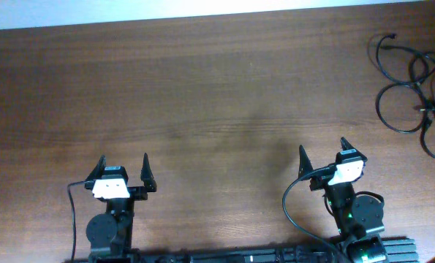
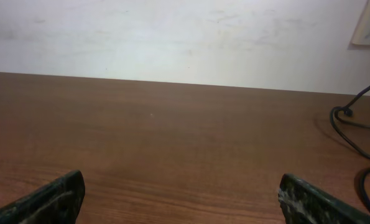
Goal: Untangle cables
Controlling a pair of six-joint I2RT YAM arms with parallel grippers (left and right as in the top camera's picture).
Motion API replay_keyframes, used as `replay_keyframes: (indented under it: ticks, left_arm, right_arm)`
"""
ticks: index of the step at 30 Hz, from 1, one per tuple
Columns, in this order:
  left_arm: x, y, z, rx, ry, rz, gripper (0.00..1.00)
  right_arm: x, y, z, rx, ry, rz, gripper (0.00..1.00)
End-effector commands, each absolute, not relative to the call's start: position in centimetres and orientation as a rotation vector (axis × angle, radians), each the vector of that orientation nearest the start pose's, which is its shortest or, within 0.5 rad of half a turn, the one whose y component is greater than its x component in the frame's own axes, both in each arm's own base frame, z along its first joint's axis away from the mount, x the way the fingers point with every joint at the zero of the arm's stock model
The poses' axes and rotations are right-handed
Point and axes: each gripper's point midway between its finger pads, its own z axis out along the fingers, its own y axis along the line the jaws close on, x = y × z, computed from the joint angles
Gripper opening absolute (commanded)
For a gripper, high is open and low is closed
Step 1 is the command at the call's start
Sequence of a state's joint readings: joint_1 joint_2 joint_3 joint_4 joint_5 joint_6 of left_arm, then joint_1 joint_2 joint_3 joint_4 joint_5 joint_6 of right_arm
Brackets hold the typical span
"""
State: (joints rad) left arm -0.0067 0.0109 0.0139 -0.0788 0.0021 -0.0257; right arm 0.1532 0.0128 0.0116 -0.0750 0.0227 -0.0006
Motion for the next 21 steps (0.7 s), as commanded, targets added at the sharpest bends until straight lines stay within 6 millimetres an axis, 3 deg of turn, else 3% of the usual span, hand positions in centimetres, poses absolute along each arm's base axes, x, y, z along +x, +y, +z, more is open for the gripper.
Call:
replay_keyframes:
  ticks: [1,2,4,6,17,21]
  left_arm:
    - [24.6,0.1,15.6,-0.014,1.650,-0.002,0.99]
    - [24.6,0.1,15.6,-0.014,1.650,-0.002,0.99]
    - [24.6,0.1,15.6,-0.014,1.650,-0.002,0.99]
    - [24.6,0.1,15.6,-0.014,1.650,-0.002,0.99]
    - [24.6,0.1,15.6,-0.014,1.650,-0.002,0.99]
    - [24.6,0.1,15.6,-0.014,1.650,-0.002,0.99]
  right_arm:
    - [24.5,3.0,15.2,-0.098,1.664,0.077,0.98]
    - [24.6,2.3,15.2,-0.068,1.663,0.045,0.98]
    - [24.5,-1.0,15.8,0.082,1.641,-0.112,0.99]
    - [24.4,-1.7,15.8,0.116,1.636,-0.147,0.99]
    - [24.4,-1.7,15.9,0.115,1.636,-0.146,0.99]
    - [24.6,2.1,15.8,-0.055,1.642,0.036,0.99]
